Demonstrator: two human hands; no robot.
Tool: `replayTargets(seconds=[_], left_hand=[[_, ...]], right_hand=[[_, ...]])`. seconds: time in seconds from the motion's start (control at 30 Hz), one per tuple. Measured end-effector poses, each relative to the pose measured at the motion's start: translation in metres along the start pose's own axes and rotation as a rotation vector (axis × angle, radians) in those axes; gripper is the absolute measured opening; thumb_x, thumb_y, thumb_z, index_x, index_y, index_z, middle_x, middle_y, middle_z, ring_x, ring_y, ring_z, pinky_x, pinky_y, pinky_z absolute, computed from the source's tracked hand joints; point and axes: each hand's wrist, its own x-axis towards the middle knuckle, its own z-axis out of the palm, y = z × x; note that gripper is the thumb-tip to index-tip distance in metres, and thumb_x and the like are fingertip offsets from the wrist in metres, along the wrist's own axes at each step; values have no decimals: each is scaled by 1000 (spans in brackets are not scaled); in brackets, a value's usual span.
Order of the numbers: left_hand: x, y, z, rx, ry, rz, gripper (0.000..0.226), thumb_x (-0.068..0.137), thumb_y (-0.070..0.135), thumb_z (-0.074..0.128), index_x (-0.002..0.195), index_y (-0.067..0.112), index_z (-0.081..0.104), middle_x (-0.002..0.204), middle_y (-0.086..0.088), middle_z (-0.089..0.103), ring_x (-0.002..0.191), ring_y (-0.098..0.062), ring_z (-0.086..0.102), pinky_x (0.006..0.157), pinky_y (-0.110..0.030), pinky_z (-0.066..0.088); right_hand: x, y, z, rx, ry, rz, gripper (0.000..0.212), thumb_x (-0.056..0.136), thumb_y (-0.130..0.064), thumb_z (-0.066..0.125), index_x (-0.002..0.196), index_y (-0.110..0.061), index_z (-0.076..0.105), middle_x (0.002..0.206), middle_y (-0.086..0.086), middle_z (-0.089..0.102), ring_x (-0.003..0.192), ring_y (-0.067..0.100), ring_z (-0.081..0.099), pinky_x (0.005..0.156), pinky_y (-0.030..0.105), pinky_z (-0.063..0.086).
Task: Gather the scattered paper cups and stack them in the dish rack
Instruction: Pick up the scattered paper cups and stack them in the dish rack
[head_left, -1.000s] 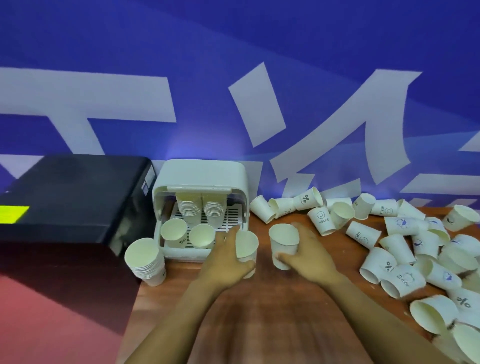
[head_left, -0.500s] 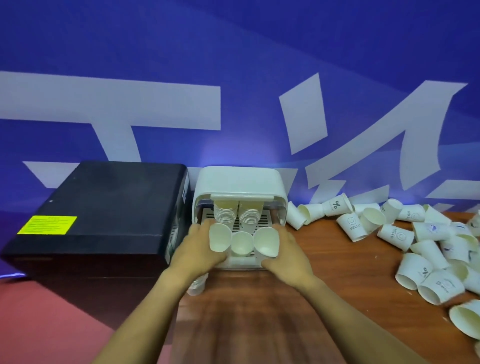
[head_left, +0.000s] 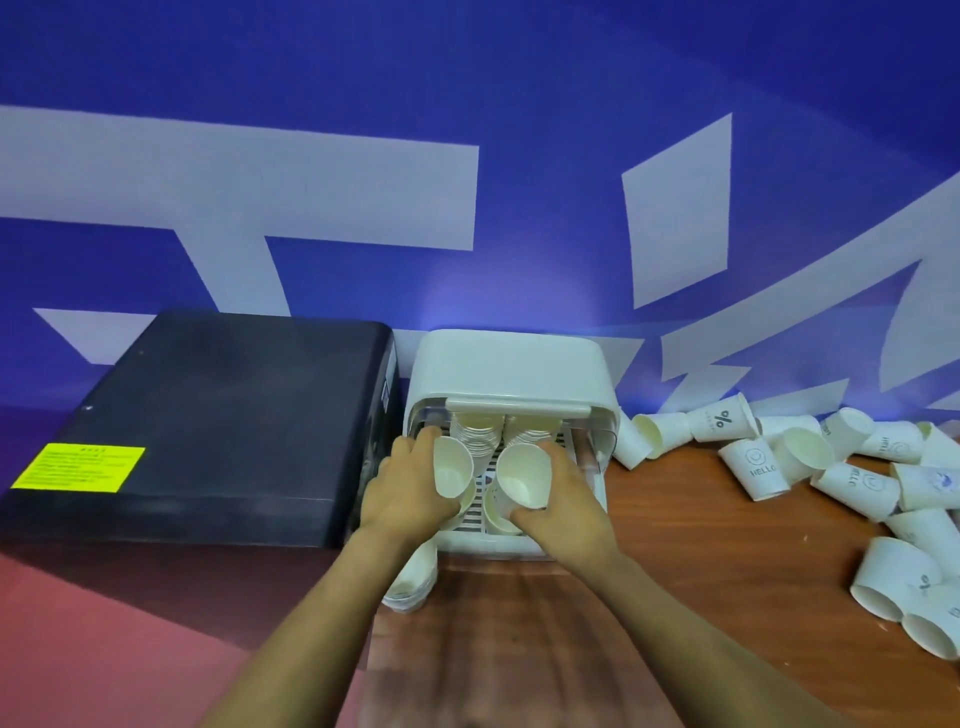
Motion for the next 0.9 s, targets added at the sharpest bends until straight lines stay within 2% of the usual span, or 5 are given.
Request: replayTargets(seconds=[0.1,0.27,0.57,0.77,0.9], left_hand=[[10,0,11,57,-56,-12,71,76,33,71,134,27,31,130,-4,40,115,-29,47,88,-41,47],[23,-7,31,109,-157,-28,72,75,40,73,132,28,32,132,-5,42,118,-31,46,90,-43,45],[36,-12,41,241,-227,-53,81,75,33,76,139,26,27,138,-4,43,124,-31,41,95,-44,43],[41,-9,40,296,-335,-68,91,72,46,77,143,27,25,145,-1,38,132,-30,36,102,-45,38],[34,-6,30,271,-294,-41,94,74,47,74,148,29,19,151,0,32,135,-30,32,105,-46,35]], right_hand=[[7,4,10,-29,-10,33,74,73,-46,69,136,-37,30,138,-14,42,125,7,19,97,36,41],[8,17,26,-13,-103,78,85,70,-47,68,141,-34,25,136,-3,42,125,20,43,96,36,43],[11,30,32,-136,-260,83,92,75,-47,72,148,-27,20,139,3,36,127,23,40,101,35,39],[15,32,28,-191,-321,104,88,83,-51,62,151,-23,15,146,5,32,132,23,37,104,35,35],[11,30,14,-139,-297,76,73,86,-43,62,147,-23,26,145,4,34,132,21,37,107,34,34]])
